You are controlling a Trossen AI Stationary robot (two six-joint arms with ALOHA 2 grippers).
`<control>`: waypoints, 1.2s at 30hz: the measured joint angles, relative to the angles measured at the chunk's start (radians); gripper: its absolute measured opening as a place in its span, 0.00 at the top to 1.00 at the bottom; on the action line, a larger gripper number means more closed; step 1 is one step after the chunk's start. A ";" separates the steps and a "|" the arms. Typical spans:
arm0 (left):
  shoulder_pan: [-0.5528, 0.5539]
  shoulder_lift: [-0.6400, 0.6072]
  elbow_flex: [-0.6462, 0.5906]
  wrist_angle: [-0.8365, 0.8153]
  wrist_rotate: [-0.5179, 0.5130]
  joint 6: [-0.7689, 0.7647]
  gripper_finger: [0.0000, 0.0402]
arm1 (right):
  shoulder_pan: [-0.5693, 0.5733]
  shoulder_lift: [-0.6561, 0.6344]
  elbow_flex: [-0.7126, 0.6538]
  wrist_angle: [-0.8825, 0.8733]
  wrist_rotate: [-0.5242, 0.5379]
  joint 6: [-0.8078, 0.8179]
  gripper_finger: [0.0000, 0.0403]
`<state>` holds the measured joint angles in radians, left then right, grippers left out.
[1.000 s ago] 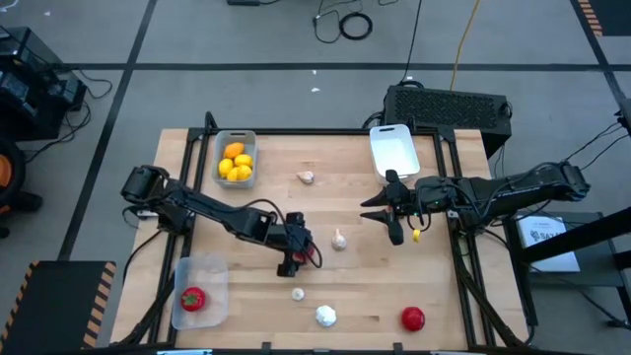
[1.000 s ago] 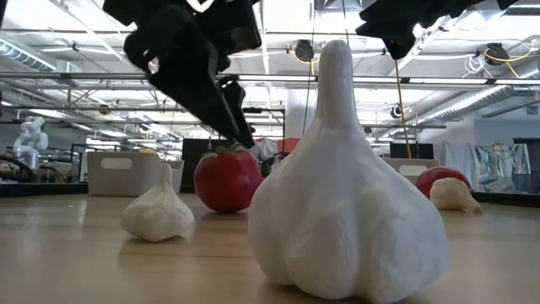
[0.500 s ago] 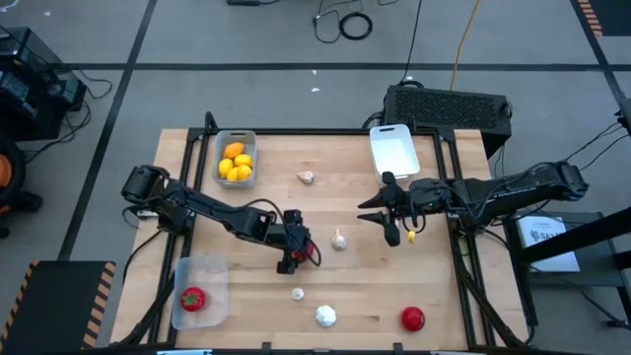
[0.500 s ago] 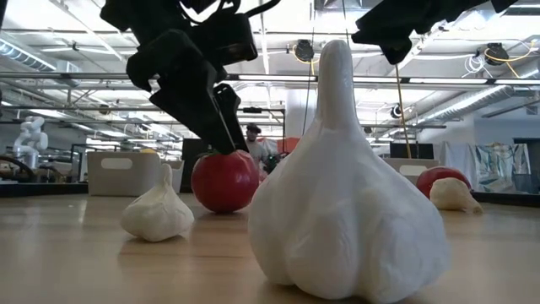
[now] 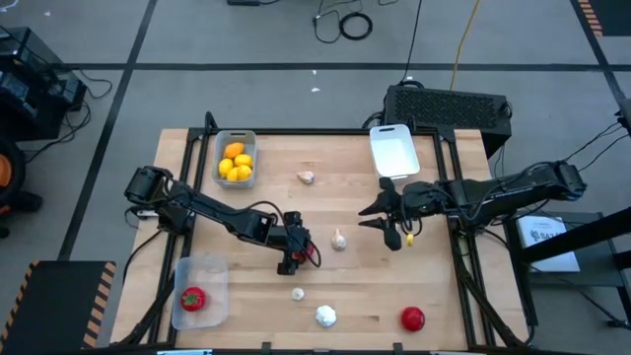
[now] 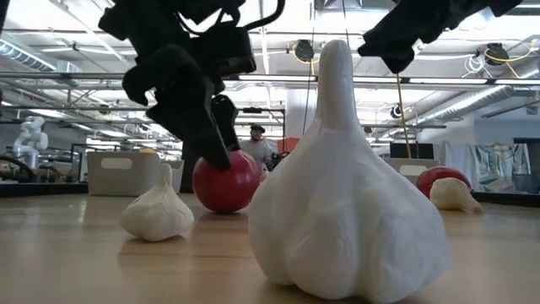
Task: Sort produce into baskets
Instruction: Put the red tomato into the transparent bin
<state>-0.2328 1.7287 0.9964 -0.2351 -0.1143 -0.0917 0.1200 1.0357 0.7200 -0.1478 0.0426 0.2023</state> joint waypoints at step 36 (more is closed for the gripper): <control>0.013 0.110 -0.011 0.128 0.005 -0.007 0.12 | -0.016 0.031 0.000 0.043 0.008 -0.005 0.71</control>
<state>-0.2199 1.8389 0.9852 -0.1070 -0.1088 -0.0990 0.1036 1.0672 0.7197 -0.1049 0.0505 0.1978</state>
